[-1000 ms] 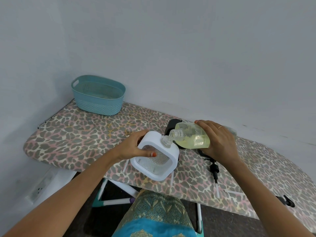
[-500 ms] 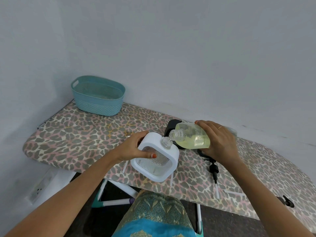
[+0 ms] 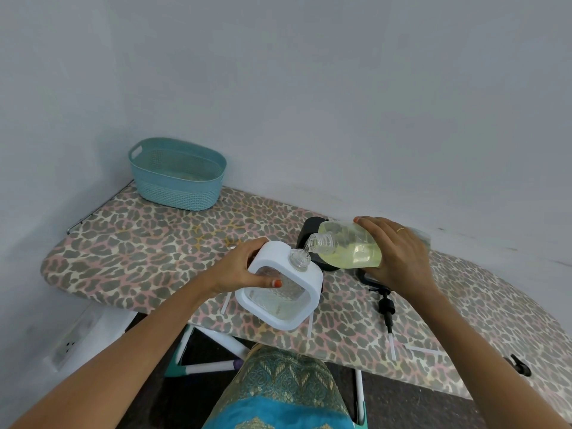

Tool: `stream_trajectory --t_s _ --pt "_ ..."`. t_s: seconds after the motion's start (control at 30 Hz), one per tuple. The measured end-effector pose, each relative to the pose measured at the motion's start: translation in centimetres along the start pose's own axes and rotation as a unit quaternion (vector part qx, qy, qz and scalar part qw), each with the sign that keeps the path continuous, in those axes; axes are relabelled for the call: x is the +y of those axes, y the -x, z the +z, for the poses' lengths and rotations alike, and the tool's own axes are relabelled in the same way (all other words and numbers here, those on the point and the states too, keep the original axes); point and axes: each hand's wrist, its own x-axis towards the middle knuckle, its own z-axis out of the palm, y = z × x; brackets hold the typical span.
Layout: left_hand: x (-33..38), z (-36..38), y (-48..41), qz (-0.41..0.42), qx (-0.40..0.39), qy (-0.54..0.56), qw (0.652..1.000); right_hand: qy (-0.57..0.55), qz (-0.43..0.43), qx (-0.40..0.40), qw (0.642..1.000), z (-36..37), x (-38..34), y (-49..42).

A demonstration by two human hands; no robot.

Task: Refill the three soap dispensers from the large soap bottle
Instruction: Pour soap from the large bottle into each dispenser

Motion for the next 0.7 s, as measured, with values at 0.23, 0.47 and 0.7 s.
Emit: stream_trajectory --t_s 0.23,0.47,0.7 --pt "0.13 0.08 -0.03 0.005 0.0 0.016 1.0 0.005 -0.004 0.004 1.0 -0.13 0.03 -0.02" --pt "0.14 0.29 0.16 0.002 0.002 0.023 1.0 0.008 -0.009 0.01 1.0 -0.19 0.1 -0.03" --pt "-0.13 0.22 0.12 0.001 0.006 0.031 1.0 0.01 -0.007 0.014 1.0 -0.2 0.2 -0.01"
